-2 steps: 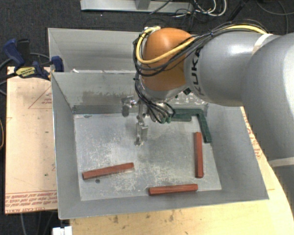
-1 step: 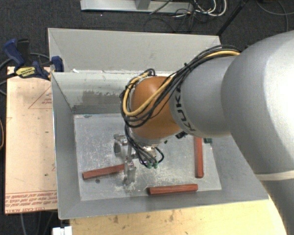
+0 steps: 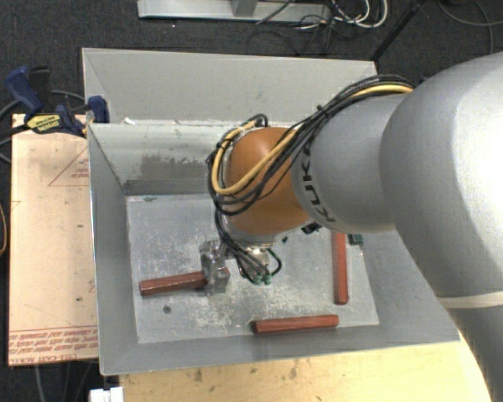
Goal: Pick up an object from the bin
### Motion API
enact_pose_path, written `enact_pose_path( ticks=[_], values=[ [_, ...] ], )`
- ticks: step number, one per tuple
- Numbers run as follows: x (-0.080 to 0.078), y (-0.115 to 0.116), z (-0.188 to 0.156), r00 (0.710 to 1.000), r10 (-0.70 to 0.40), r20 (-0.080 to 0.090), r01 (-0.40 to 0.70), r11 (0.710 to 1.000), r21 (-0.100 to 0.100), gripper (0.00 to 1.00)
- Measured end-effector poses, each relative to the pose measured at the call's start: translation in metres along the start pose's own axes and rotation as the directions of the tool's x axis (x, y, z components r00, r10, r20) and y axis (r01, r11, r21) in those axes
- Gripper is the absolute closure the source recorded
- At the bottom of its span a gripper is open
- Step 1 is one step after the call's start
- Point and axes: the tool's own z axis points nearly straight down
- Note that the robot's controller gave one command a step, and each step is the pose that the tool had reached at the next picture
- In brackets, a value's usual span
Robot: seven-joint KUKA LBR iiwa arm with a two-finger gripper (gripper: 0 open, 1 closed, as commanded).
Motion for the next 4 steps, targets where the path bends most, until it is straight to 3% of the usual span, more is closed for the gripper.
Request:
enact_pose_path(
  ticks=[1,3,4],
  values=[
    [-0.073,0.061,-0.075,0.914,-0.406,0.012,0.406,0.914,0.001,1.00],
    [-0.071,0.059,-0.072,0.915,-0.403,0.004,0.403,0.915,0.000,1.00],
    [-0.067,0.063,-0.170,0.912,-0.410,0.013,0.410,0.912,0.003,1.00]
  ],
)
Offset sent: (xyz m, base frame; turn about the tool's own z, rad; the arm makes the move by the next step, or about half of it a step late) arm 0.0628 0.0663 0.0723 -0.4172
